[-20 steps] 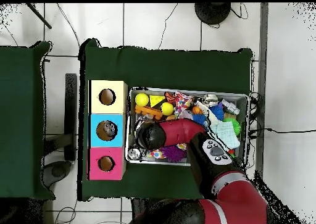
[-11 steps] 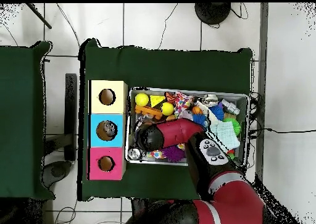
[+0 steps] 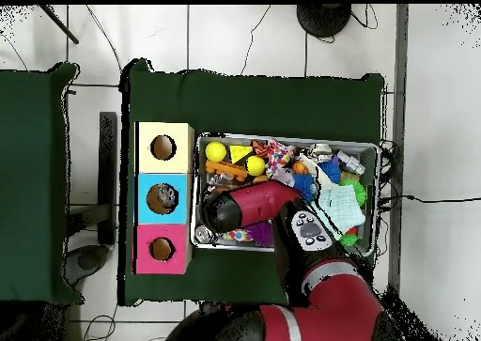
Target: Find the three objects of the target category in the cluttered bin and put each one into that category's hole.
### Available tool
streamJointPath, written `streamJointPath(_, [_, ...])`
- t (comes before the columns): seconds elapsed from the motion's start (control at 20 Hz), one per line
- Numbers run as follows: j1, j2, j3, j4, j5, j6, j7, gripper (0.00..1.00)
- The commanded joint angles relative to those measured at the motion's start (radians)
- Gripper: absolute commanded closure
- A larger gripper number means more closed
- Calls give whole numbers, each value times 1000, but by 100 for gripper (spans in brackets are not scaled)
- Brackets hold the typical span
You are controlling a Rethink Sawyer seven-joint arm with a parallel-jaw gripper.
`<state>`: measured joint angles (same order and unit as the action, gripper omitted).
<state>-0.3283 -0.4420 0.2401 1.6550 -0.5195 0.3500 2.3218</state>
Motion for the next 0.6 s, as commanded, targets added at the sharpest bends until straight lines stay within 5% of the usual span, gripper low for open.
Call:
streamJointPath(0.05, [39, 39, -87, -150, -8, 107, 29, 100])
streamJointPath(0.55, [27, 27, -85, -192, 0, 157, 1, 100])
streamJointPath(0.6, [34, 24, -91, -195, -3, 161, 9, 0])
